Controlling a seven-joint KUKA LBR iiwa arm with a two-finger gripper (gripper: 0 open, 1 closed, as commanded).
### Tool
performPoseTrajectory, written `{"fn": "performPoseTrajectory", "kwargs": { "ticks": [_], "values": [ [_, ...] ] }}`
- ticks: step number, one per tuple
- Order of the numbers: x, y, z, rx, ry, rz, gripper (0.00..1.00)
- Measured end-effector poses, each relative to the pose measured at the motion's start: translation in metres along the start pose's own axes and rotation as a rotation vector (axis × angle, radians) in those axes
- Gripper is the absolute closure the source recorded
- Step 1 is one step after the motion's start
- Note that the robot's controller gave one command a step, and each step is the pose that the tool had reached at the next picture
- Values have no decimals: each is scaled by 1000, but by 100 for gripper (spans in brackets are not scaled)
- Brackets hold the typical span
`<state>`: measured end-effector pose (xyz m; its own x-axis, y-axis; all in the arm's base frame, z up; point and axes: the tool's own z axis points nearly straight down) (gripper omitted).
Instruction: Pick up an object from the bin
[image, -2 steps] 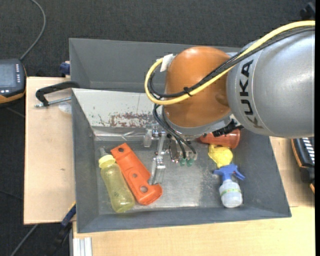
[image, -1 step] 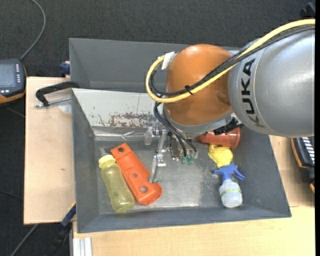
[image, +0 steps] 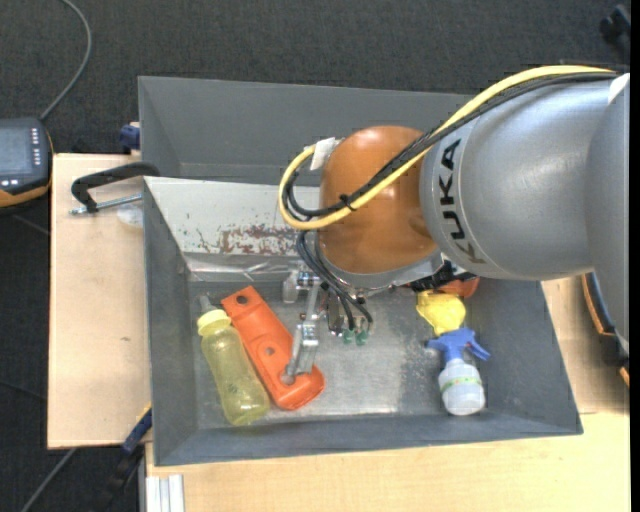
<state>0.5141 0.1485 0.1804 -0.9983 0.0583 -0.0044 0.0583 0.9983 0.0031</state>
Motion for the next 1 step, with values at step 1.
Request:
{"fn": "performPoseTrajectory", "kwargs": {
  "ticks": [1],
  "values": [
    [5, -17, 28, 1, 4, 201, 0]
  ]
}}
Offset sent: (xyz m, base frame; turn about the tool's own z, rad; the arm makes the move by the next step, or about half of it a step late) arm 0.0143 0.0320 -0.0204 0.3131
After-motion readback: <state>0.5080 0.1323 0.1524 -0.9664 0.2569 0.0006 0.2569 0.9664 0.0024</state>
